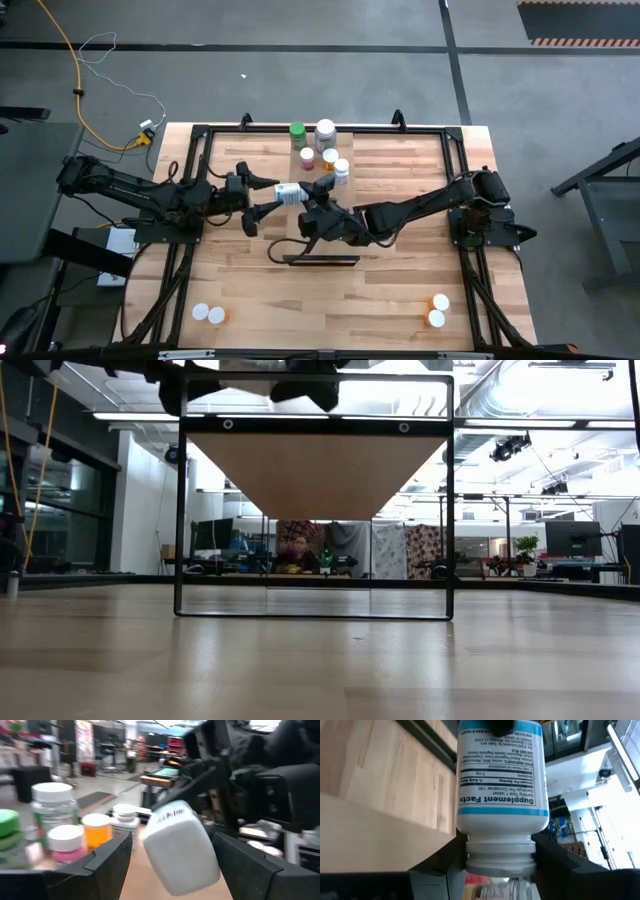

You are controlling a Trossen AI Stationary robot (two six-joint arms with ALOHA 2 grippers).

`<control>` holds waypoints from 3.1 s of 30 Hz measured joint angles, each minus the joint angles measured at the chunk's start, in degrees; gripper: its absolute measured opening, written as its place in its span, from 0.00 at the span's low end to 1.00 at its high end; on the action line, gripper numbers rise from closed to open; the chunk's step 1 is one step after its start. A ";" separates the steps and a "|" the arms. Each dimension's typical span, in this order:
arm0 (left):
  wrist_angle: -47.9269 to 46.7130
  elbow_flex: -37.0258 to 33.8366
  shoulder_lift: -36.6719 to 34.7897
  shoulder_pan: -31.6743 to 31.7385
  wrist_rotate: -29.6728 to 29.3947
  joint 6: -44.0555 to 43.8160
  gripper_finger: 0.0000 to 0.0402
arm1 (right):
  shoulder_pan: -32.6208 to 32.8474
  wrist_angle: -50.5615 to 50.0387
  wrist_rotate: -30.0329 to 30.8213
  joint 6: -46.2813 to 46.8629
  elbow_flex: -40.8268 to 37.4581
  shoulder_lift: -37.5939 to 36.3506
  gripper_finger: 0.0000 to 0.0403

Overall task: Pick and place medicine bottles onto shelf by color
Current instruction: Put the pill bottle on the shelf

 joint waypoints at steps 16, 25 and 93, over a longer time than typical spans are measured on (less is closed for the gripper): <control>1.92 -0.04 -0.05 0.03 3.17 -1.75 0.58 | -0.11 2.88 -2.29 -1.11 0.00 -0.04 0.42; 1.98 -0.05 -0.05 0.83 3.17 -1.02 0.38 | -0.15 2.84 -1.85 -1.04 0.00 -0.09 0.49; 27.37 -10.95 -6.80 1.51 10.49 5.21 0.38 | -12.89 8.76 -56.69 48.71 -0.04 -8.66 0.59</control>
